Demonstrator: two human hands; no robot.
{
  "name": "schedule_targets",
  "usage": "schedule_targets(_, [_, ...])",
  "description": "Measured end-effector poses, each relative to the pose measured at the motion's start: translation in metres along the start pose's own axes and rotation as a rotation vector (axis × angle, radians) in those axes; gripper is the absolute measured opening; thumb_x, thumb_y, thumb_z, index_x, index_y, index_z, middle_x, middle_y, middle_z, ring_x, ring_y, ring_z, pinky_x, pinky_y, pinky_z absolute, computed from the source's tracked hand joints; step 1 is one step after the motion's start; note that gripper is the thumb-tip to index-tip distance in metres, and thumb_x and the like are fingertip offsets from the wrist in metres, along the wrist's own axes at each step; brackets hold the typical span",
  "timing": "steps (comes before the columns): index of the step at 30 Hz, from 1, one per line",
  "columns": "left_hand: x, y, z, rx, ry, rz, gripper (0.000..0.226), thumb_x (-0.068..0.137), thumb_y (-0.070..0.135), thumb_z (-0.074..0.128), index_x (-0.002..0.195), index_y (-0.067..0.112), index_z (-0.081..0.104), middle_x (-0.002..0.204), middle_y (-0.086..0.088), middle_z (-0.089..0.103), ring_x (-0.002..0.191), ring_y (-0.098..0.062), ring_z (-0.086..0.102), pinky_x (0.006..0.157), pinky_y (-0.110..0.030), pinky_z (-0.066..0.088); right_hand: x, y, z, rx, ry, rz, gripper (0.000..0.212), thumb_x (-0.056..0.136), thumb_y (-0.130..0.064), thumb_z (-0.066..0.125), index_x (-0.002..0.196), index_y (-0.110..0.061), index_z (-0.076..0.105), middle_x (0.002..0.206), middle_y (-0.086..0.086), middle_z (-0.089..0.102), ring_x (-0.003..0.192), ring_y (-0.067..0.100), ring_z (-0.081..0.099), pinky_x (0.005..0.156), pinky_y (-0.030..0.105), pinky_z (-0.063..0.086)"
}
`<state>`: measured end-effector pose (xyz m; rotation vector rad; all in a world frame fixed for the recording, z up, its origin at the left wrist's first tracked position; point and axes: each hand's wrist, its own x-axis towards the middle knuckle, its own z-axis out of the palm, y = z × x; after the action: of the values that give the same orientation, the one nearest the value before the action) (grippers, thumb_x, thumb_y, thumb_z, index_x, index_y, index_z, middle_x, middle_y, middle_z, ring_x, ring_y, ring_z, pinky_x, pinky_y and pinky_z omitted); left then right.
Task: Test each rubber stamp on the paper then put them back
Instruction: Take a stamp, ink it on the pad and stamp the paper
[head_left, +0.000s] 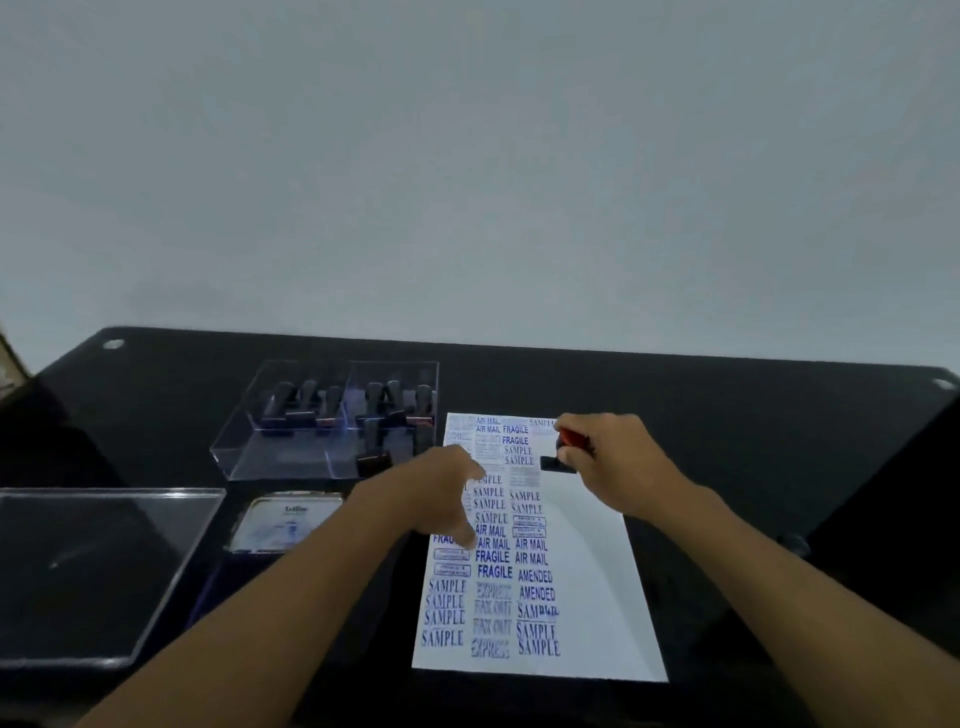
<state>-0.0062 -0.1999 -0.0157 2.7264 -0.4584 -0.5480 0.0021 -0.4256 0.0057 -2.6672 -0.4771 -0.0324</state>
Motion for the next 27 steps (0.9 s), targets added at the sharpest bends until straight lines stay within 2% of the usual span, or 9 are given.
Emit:
schedule_targets(7, [0.024, 0.009, 0.009, 0.055, -0.072, -0.018, 0.096, 0.068, 0.026, 0.087, 0.147, 0.011, 0.034, 0.147, -0.004, 0.037, 0.133, -0.024, 0.042, 0.108, -0.037, 0.039, 0.035, 0.024, 0.006, 0.0, 0.019, 0.009, 0.007, 0.096, -0.018, 0.057, 0.089, -0.019, 0.057, 0.076, -0.006, 0.058, 0.065, 0.009, 0.055, 0.055, 0.018, 0.037])
schedule_targets(14, [0.024, 0.007, 0.008, 0.049, -0.068, 0.008, 0.094, 0.069, 0.027, 0.086, 0.147, 0.012, 0.035, 0.148, -0.002, 0.033, 0.135, -0.023, 0.038, 0.109, -0.035, 0.036, 0.055, 0.035, 0.023, 0.006, 0.019, 0.006, 0.003, 0.096, -0.019, 0.056, 0.093, -0.017, 0.058, 0.079, -0.002, 0.059, 0.069, 0.014, 0.057, 0.059, 0.024, 0.046])
schedule_targets(22, [0.024, 0.006, 0.009, 0.05, -0.066, 0.002, 0.096, 0.067, 0.028, 0.087, 0.147, 0.013, 0.035, 0.147, 0.0, 0.035, 0.134, -0.02, 0.039, 0.107, -0.033, 0.037, 0.062, 0.037, 0.029, 0.009, 0.023, 0.018, 0.003, 0.096, -0.02, 0.057, 0.098, -0.018, 0.058, 0.084, -0.003, 0.058, 0.07, 0.008, 0.053, 0.056, 0.018, 0.035])
schedule_targets(27, [0.023, 0.009, 0.007, 0.056, -0.076, 0.002, 0.095, 0.068, 0.028, 0.086, 0.146, 0.013, 0.036, 0.147, 0.0, 0.035, 0.132, -0.021, 0.04, 0.108, -0.035, 0.038, 0.063, 0.036, 0.033, 0.01, 0.007, 0.033, 0.009, 0.096, -0.023, 0.058, 0.104, -0.018, 0.059, 0.09, -0.002, 0.061, 0.079, 0.014, 0.058, 0.067, 0.026, 0.051])
